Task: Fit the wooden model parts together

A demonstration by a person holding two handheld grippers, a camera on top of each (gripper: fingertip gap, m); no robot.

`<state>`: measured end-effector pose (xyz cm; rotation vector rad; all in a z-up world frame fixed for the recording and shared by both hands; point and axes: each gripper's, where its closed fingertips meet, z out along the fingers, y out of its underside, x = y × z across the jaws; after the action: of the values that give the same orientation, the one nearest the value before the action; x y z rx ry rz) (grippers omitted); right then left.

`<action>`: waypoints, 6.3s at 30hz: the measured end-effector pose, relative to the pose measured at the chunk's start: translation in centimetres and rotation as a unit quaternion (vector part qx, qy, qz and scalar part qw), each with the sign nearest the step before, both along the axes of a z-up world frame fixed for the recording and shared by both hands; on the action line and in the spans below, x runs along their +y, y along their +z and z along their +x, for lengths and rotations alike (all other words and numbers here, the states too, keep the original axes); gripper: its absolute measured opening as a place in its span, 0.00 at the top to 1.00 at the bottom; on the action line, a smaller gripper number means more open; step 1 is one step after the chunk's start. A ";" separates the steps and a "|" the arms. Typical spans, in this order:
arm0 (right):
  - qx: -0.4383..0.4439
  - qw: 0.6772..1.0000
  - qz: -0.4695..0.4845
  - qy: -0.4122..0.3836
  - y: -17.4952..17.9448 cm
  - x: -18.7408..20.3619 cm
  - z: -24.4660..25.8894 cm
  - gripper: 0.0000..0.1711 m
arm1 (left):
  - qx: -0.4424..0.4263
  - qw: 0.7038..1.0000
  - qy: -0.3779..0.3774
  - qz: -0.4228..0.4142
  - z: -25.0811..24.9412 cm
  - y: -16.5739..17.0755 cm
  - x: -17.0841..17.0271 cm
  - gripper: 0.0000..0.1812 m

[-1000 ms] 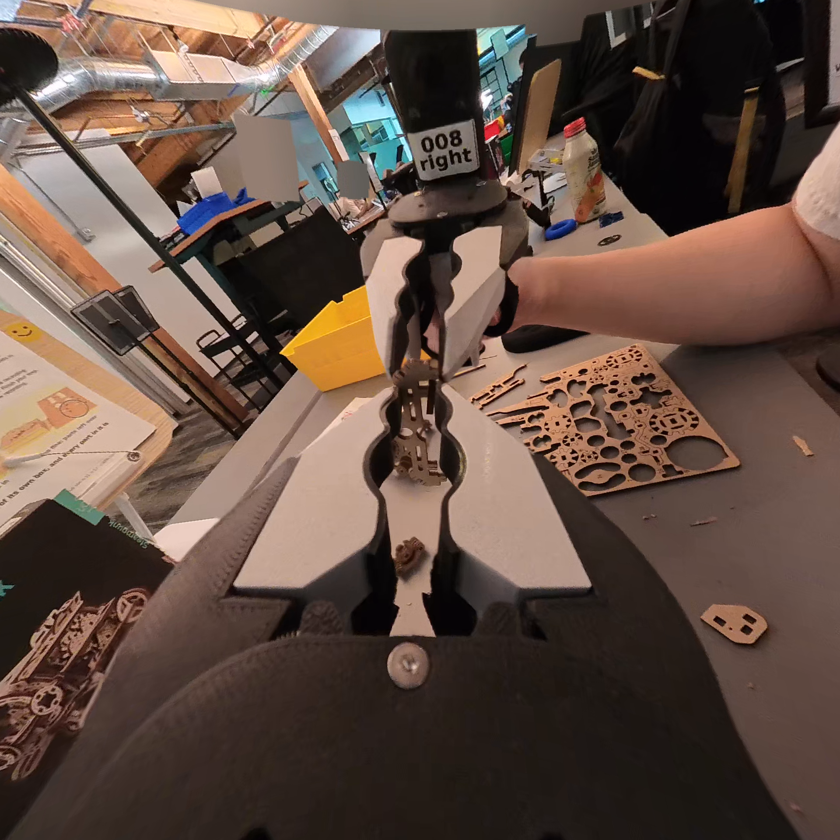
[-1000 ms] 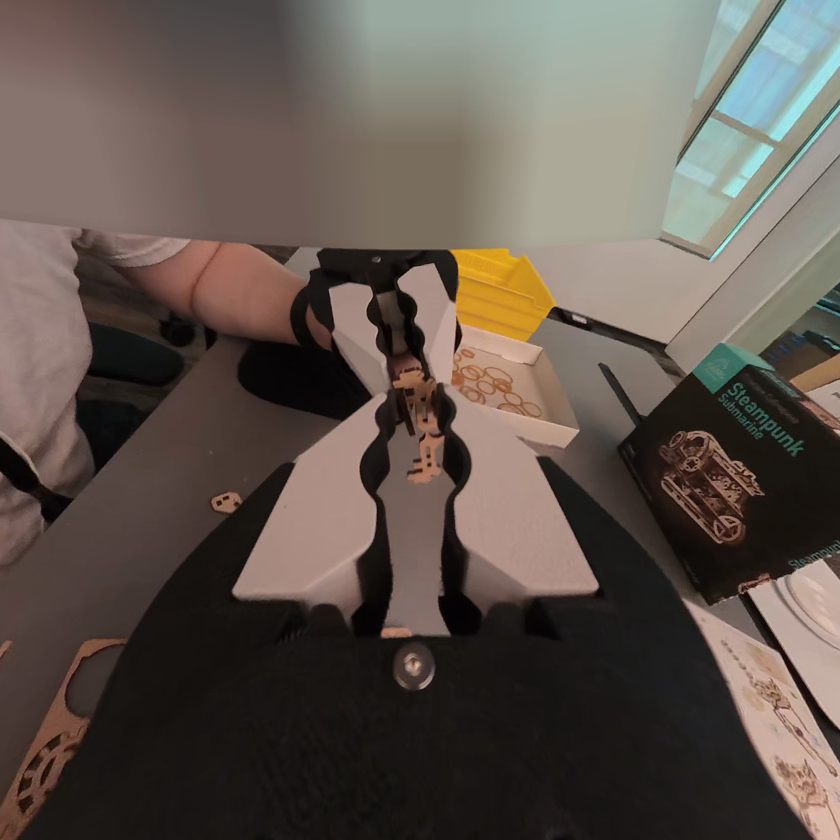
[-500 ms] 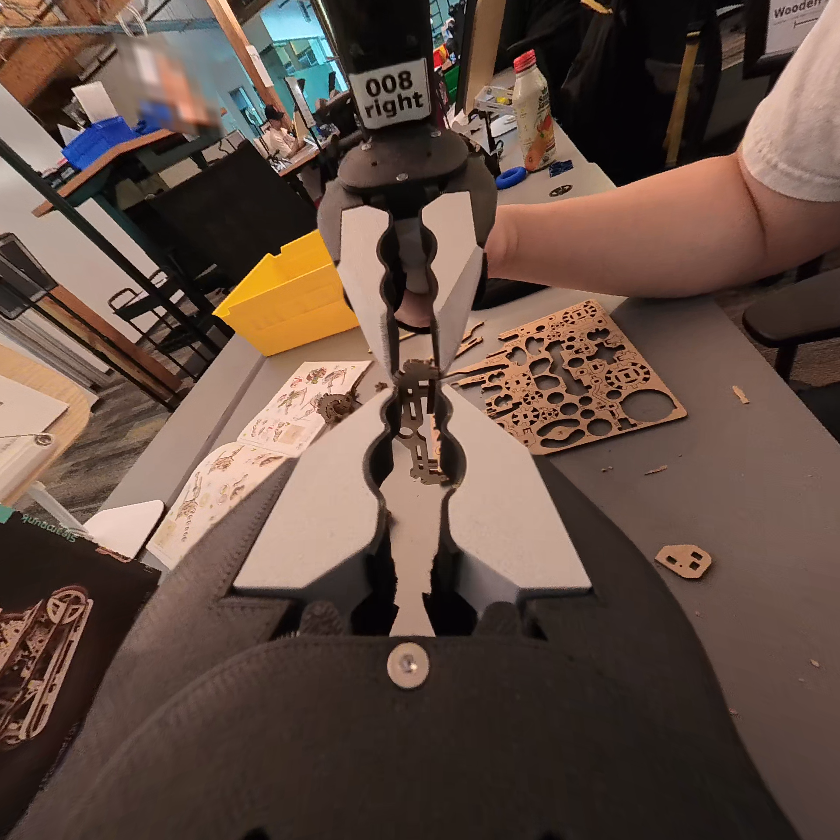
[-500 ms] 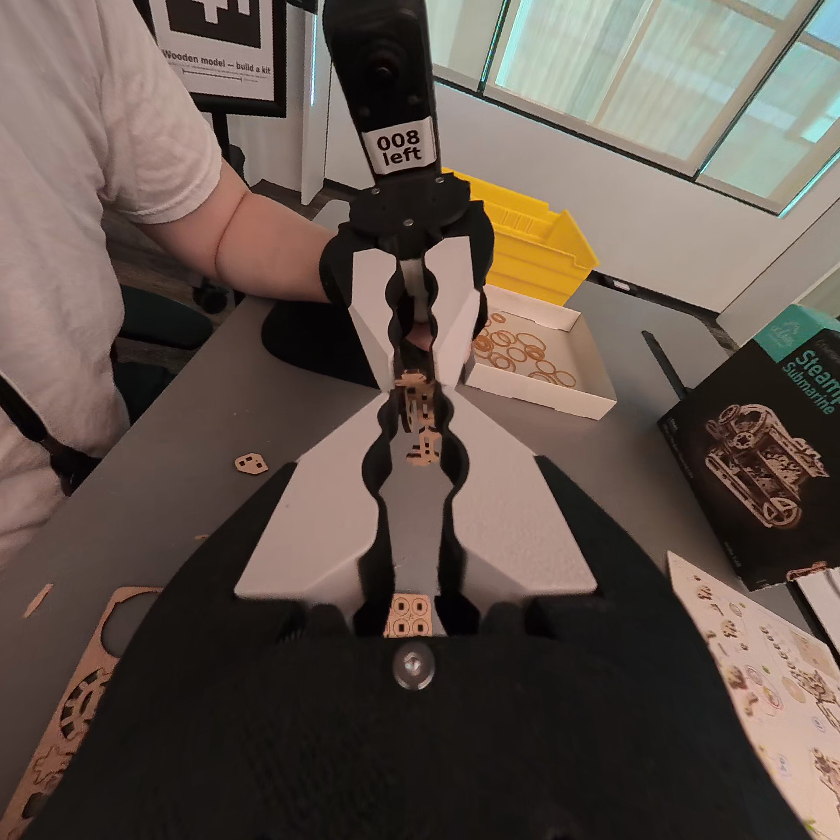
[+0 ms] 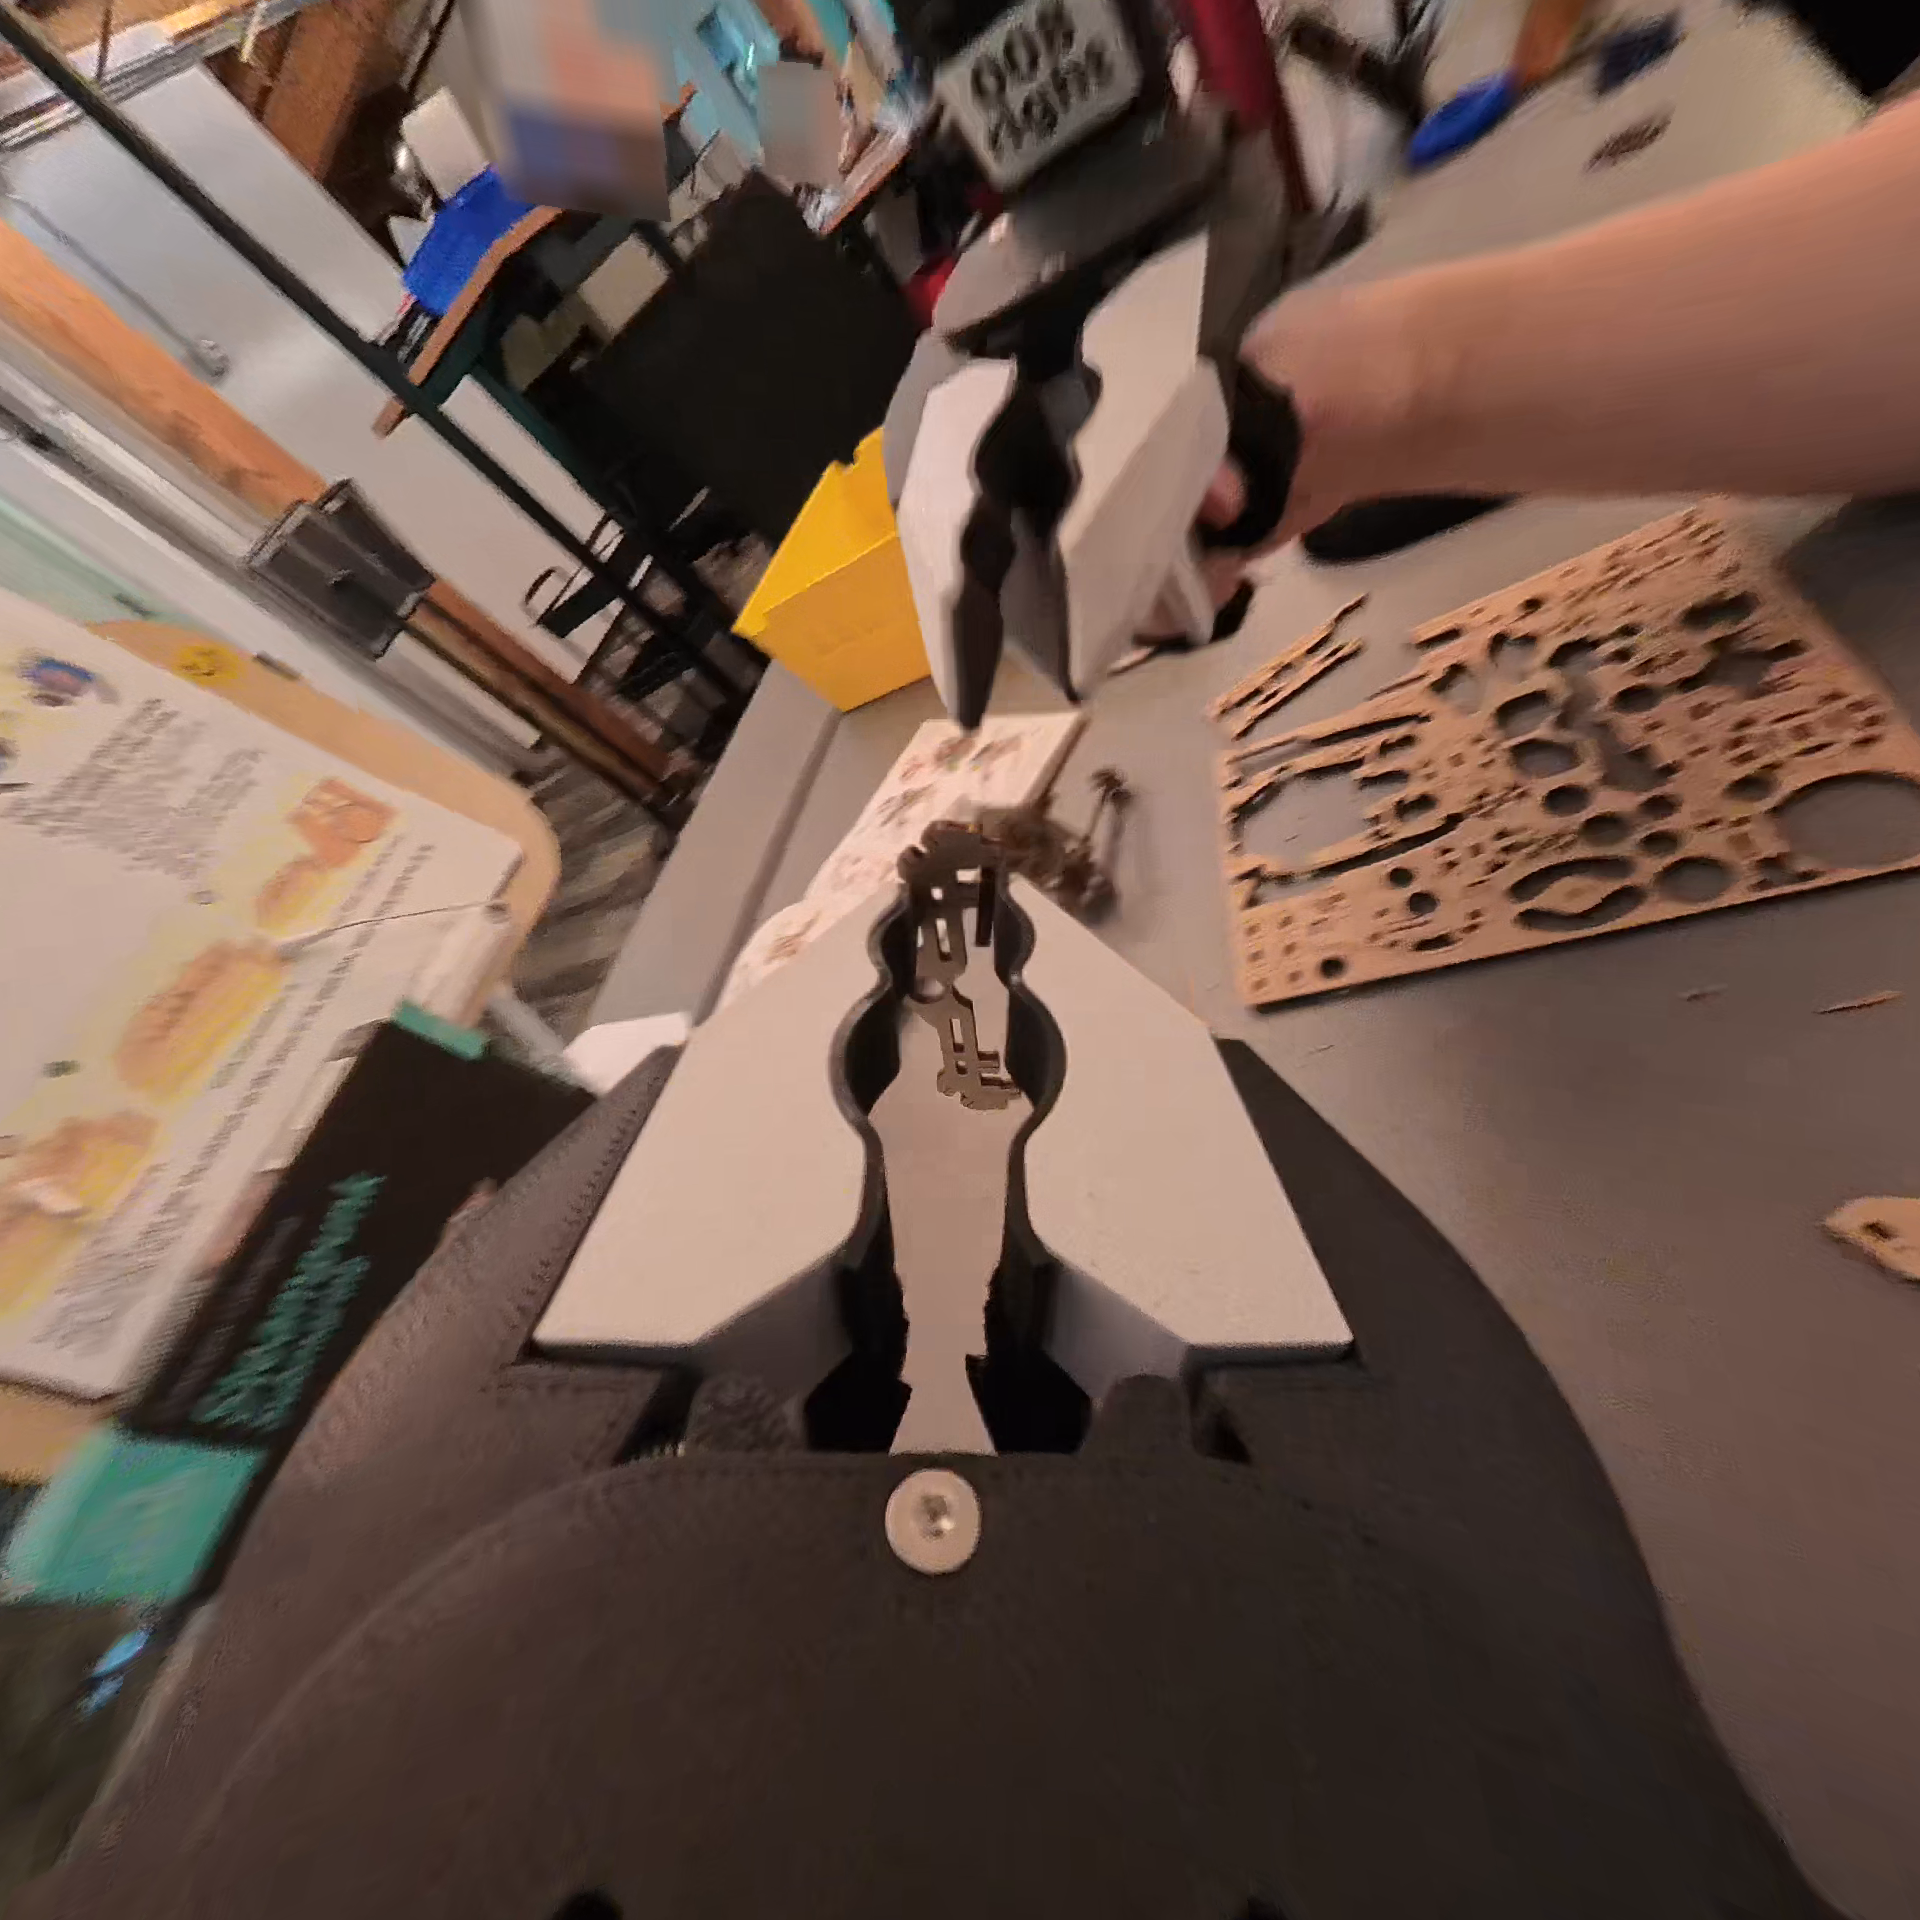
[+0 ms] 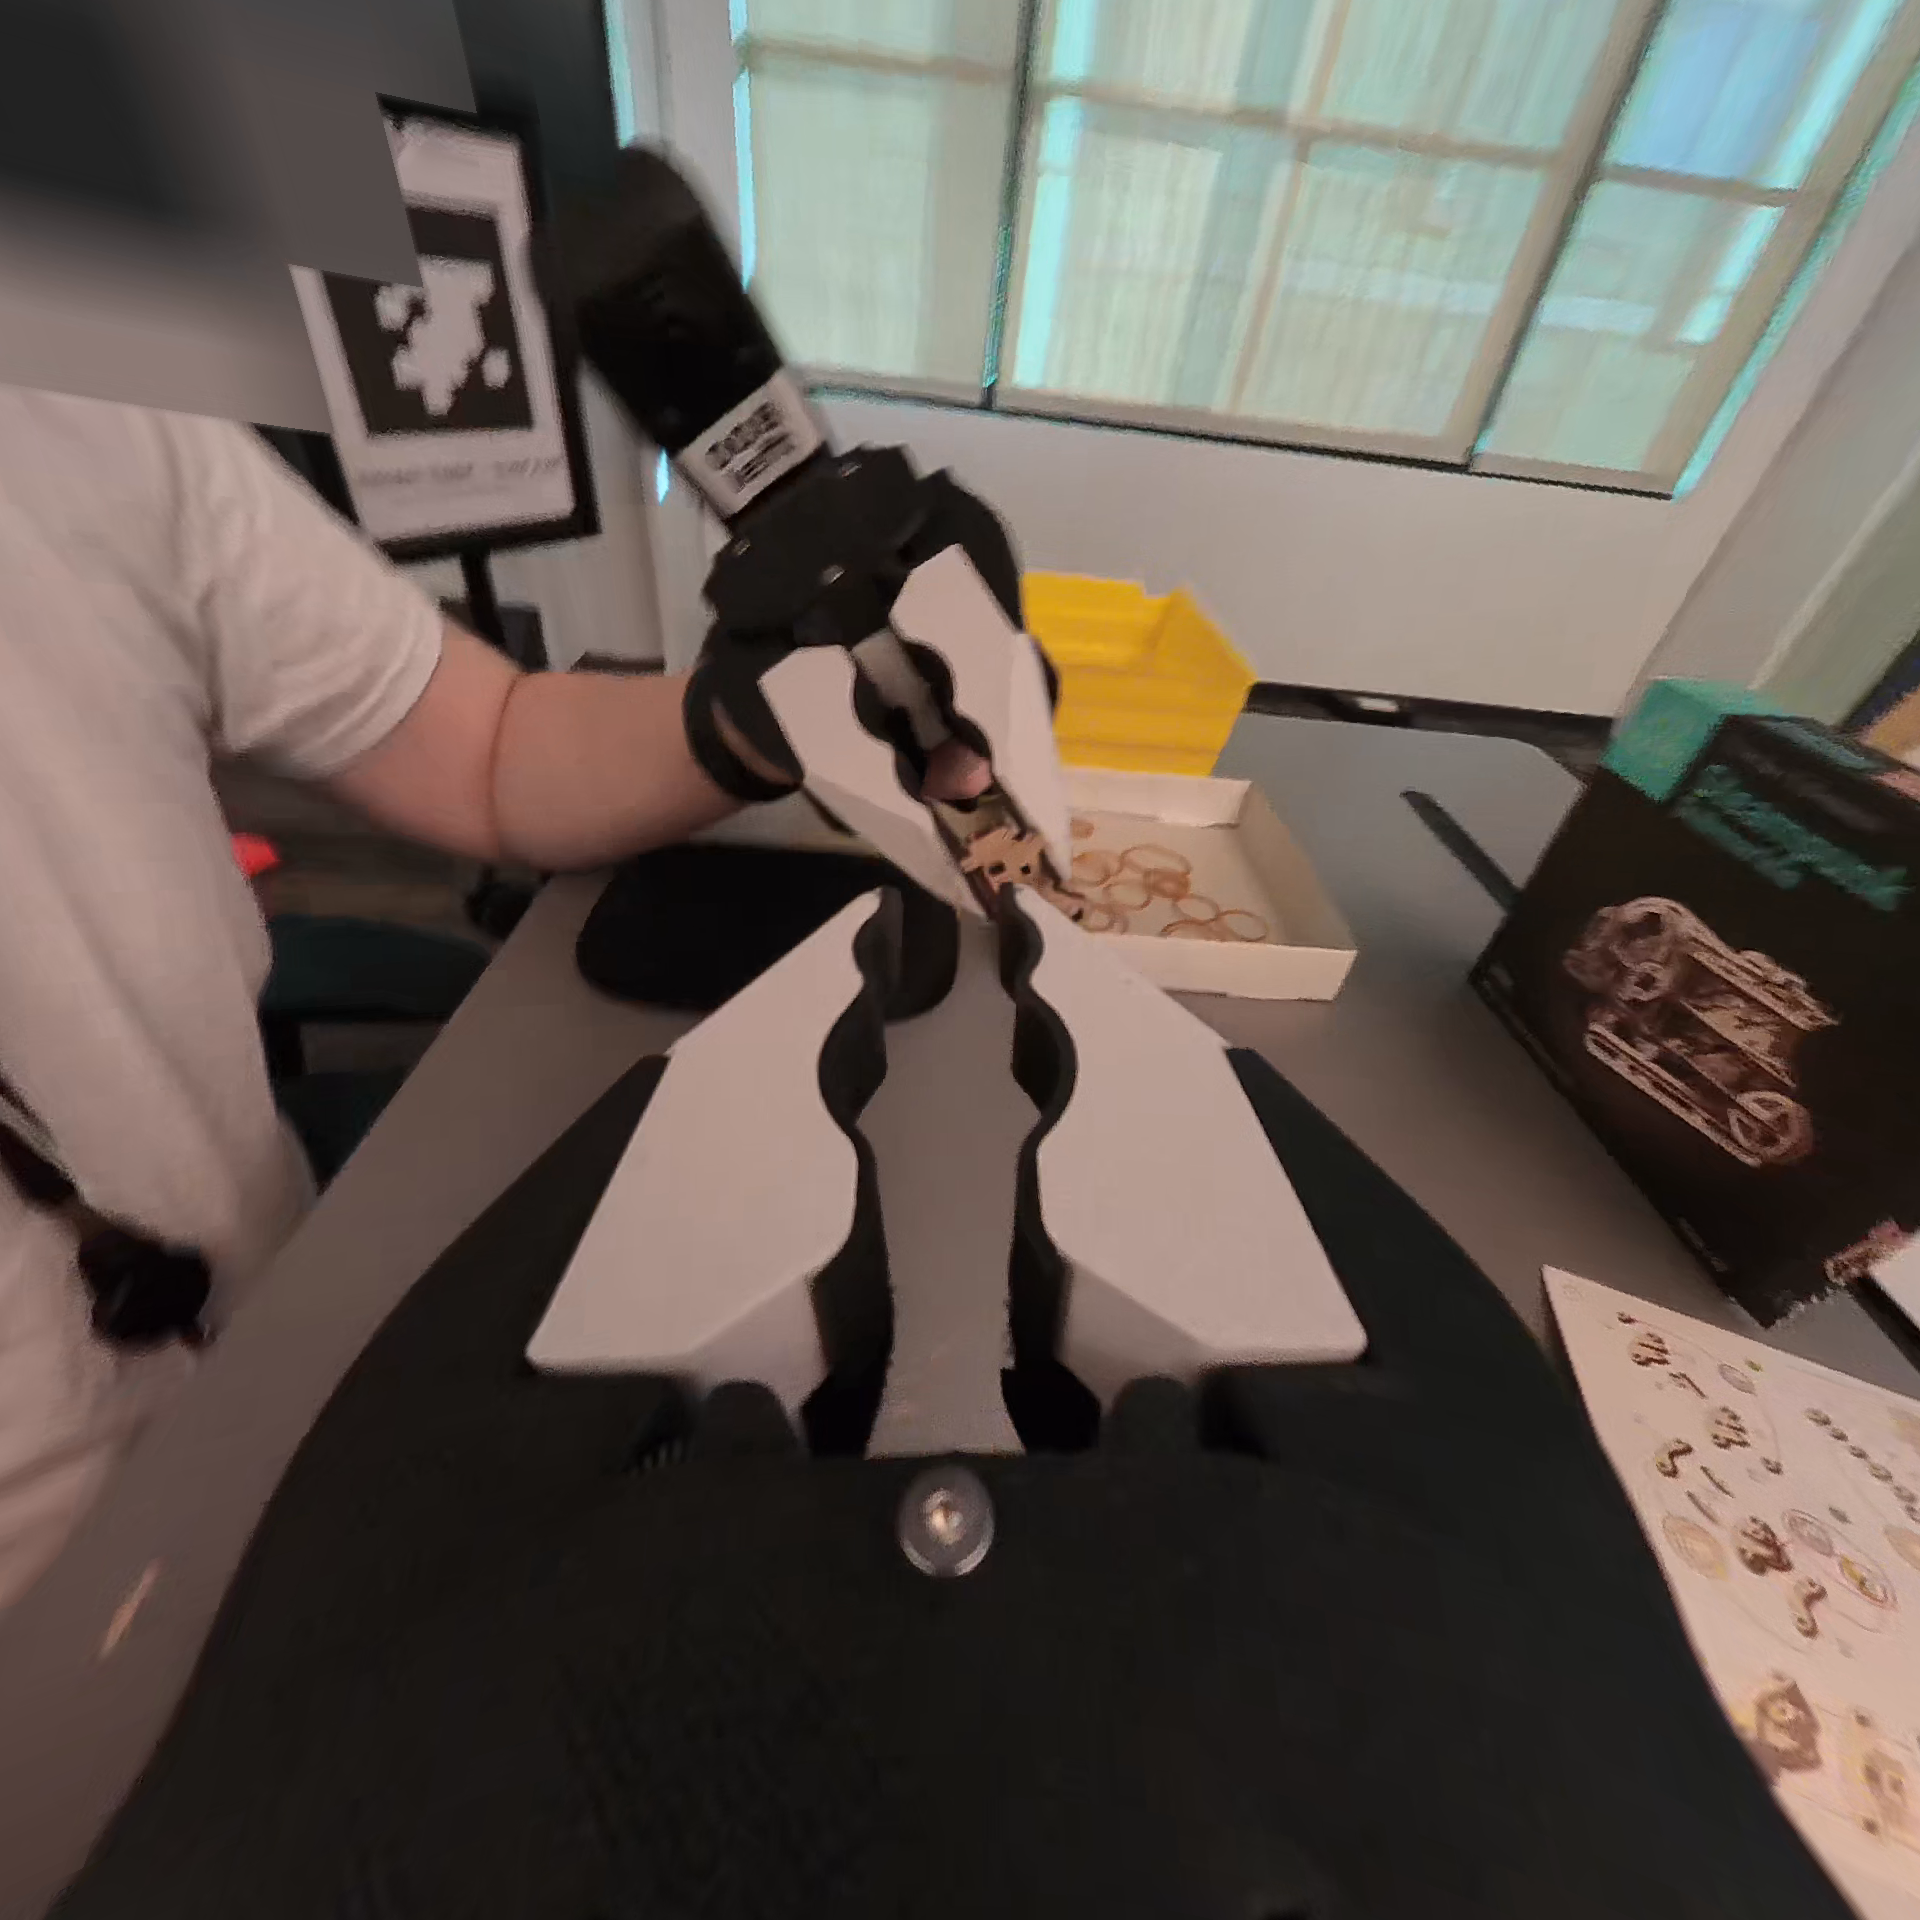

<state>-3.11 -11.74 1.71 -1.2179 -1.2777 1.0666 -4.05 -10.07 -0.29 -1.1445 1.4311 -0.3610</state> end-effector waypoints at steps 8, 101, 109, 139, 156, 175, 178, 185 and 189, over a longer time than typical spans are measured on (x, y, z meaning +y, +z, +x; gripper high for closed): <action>0.014 0.983 -0.124 -0.136 7.5 4.7 -1.5 0.88 | 0.160 0.965 0.129 0.163 -3.0 3.8 5.1 0.93; 0.003 0.927 -0.376 -0.006 1.8 5.9 -4.8 0.98 | 0.194 0.960 0.155 0.128 -3.3 2.7 4.8 0.93; 0.017 0.936 -0.351 -0.008 2.8 5.7 -4.5 0.99 | 0.171 0.961 0.159 0.149 -3.0 3.6 4.7 0.93; 0.050 0.933 -0.356 -0.017 2.7 6.5 -5.0 0.99 | 0.153 0.967 0.168 0.114 -3.5 3.5 5.4 0.93; 0.014 0.938 -0.347 -0.019 2.2 6.3 -4.7 0.94 | 0.204 0.953 0.154 0.163 -3.2 2.5 5.2 0.93; -0.027 0.931 -0.364 -0.011 0.8 5.9 -4.6 0.99 | 0.212 0.960 0.124 0.135 -2.6 1.5 4.4 0.93; -0.027 0.927 -0.374 -0.004 0.7 5.7 -4.6 0.99 | 0.212 0.961 0.121 0.131 -2.5 1.4 4.3 0.93; -0.016 0.943 -0.333 -0.004 1.5 5.5 -4.5 0.99 | 0.181 0.971 0.116 0.107 -2.5 2.3 4.1 0.93; -0.002 0.948 -0.319 -0.003 2.1 5.4 -4.4 0.99 | 0.161 0.973 0.121 0.109 -2.4 2.9 4.1 0.93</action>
<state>-7.48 -6.32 3.86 -1.6955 -0.9489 1.5398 -6.40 -5.96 2.65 -1.2174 1.5438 0.1592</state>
